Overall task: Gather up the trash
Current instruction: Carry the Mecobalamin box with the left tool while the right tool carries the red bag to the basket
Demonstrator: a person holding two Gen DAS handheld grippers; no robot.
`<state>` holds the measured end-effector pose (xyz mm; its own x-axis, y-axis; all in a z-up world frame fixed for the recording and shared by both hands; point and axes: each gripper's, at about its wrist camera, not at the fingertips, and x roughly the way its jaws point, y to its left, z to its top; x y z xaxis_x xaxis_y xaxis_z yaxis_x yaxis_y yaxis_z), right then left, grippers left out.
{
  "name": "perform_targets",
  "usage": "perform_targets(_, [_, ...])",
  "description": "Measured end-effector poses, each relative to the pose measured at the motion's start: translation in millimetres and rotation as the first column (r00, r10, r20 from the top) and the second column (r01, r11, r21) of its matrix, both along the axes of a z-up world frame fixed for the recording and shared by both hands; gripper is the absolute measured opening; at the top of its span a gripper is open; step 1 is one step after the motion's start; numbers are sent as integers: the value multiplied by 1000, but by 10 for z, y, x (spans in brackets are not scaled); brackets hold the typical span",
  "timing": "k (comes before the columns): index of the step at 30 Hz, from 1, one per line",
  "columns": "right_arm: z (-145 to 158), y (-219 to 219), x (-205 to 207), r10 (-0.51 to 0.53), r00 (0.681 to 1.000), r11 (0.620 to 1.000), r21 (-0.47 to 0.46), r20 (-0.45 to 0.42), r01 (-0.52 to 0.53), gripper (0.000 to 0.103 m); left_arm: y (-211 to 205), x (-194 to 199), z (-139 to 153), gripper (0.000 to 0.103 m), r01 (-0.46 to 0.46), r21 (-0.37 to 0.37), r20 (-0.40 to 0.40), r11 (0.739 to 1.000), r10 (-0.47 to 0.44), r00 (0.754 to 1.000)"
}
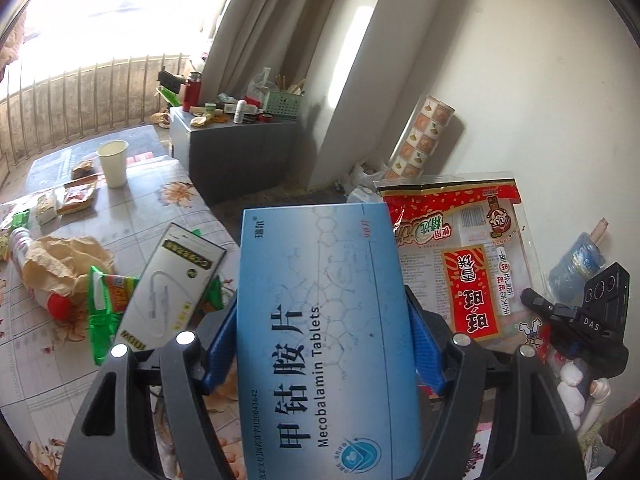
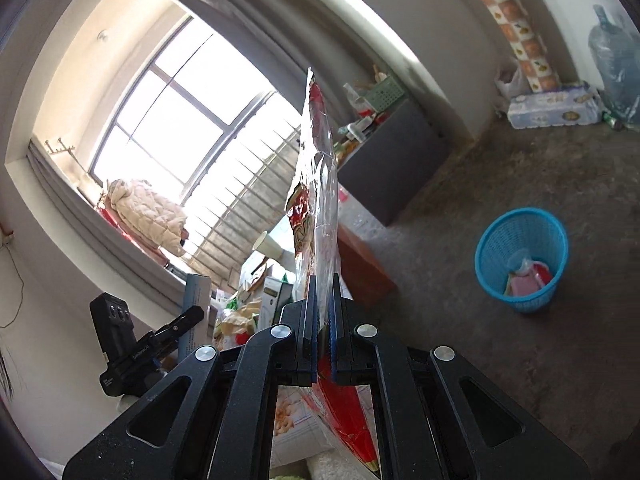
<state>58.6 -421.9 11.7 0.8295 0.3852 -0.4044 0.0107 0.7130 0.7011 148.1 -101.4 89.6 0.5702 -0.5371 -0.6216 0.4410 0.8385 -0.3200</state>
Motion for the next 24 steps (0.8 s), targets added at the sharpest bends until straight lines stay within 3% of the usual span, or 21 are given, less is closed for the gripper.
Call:
perform_targets(5, [-335,-569,-67,-196,978,980,19,-66,198,3,-961,486,-180,71,144,36,-102,989,-140,985])
perform_targets(11, [-914,-1034,196,-341,917,937,-2,-208,348,3,-2134,1056,-702,71,256,139,-227,957,-221,948])
perform_targets(18, [-1680,-1432,733,-359,861,915,49,-362,401,3,-3062,1541,-1552,71,325,222,-370,919,-229,900])
perform_targets(24, [-2244,-1570,1183,-336,827,903,94,-450,418,4,-3435,2024,-2173,71,309,263,-428,914,-177,886])
